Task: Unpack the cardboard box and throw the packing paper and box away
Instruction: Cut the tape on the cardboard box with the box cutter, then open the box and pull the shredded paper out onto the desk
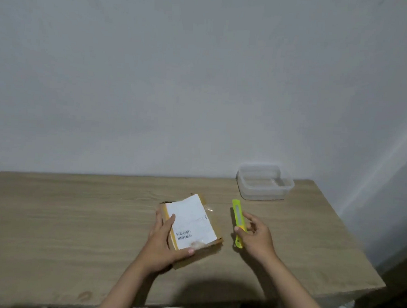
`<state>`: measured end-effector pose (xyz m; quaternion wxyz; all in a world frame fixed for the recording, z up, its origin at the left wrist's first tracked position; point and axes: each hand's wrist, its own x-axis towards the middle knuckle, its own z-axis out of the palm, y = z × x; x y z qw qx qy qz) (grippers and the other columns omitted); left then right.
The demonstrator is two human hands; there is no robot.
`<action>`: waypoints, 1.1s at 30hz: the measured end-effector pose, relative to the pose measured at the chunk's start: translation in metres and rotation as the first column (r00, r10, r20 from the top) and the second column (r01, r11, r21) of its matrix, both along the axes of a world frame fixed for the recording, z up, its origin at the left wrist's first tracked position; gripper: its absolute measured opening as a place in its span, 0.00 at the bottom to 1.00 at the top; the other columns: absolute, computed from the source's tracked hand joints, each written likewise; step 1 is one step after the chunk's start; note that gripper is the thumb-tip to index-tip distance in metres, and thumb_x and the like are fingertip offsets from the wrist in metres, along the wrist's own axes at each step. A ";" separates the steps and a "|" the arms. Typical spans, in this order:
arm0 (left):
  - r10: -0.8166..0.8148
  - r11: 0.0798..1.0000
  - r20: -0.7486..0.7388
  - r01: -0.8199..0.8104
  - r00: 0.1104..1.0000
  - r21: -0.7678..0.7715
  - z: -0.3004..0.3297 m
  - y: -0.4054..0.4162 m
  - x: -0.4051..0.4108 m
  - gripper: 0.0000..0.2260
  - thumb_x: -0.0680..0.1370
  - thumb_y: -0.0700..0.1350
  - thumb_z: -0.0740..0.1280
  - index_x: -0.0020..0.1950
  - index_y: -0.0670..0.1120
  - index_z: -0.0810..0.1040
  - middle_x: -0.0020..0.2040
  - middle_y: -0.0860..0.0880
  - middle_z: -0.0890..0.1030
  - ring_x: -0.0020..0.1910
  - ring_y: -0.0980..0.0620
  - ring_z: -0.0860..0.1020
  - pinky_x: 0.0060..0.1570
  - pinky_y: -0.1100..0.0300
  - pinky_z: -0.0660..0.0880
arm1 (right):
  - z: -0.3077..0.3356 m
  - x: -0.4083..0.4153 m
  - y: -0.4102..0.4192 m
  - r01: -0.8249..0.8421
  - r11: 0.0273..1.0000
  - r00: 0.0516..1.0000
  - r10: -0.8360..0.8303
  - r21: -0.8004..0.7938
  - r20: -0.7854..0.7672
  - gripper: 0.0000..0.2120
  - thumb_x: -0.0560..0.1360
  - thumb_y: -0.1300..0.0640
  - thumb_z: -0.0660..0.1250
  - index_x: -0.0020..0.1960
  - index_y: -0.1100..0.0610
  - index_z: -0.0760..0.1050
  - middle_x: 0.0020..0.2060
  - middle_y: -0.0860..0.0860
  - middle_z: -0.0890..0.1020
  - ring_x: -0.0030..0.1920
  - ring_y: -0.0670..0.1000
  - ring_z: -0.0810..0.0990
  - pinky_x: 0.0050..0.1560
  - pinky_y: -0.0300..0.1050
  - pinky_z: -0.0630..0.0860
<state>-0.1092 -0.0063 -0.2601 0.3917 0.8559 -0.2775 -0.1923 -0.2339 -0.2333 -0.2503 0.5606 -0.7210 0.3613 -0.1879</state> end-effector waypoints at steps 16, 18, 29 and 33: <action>0.286 0.903 -0.202 -0.334 0.937 -0.269 -0.014 0.010 0.006 0.24 0.72 0.27 0.67 0.65 0.41 0.69 0.59 0.43 0.78 0.48 0.64 0.79 0.50 0.73 0.73 | -0.034 0.122 -0.056 -0.261 0.891 0.943 0.154 -0.371 -0.294 0.22 0.70 0.51 0.71 0.63 0.54 0.75 0.57 0.57 0.81 0.58 0.59 0.77 0.57 0.47 0.73; 0.263 0.909 -0.212 -0.315 0.941 -0.272 -0.013 0.012 0.009 0.24 0.72 0.27 0.67 0.65 0.41 0.69 0.58 0.43 0.78 0.46 0.63 0.79 0.48 0.71 0.73 | -0.036 0.126 -0.059 -0.316 0.851 0.922 0.171 -0.419 -0.348 0.23 0.71 0.49 0.69 0.65 0.52 0.73 0.58 0.57 0.79 0.59 0.60 0.75 0.58 0.49 0.72; 0.114 0.949 -0.389 -0.216 0.914 -0.231 -0.002 0.025 0.038 0.25 0.68 0.40 0.70 0.63 0.54 0.72 0.53 0.44 0.79 0.45 0.48 0.76 0.46 0.54 0.74 | -0.002 0.108 -0.029 -0.357 0.888 0.933 0.353 -0.290 -0.068 0.17 0.76 0.55 0.64 0.64 0.56 0.74 0.59 0.48 0.77 0.59 0.46 0.74 0.59 0.36 0.66; 0.044 0.982 -0.299 -0.097 0.953 -0.164 0.008 0.023 0.052 0.23 0.72 0.34 0.68 0.63 0.52 0.70 0.52 0.47 0.78 0.48 0.48 0.75 0.47 0.61 0.73 | 0.005 0.095 -0.017 -0.526 0.780 0.851 0.480 -0.340 -0.215 0.18 0.72 0.55 0.70 0.61 0.56 0.76 0.59 0.49 0.78 0.60 0.46 0.75 0.60 0.35 0.65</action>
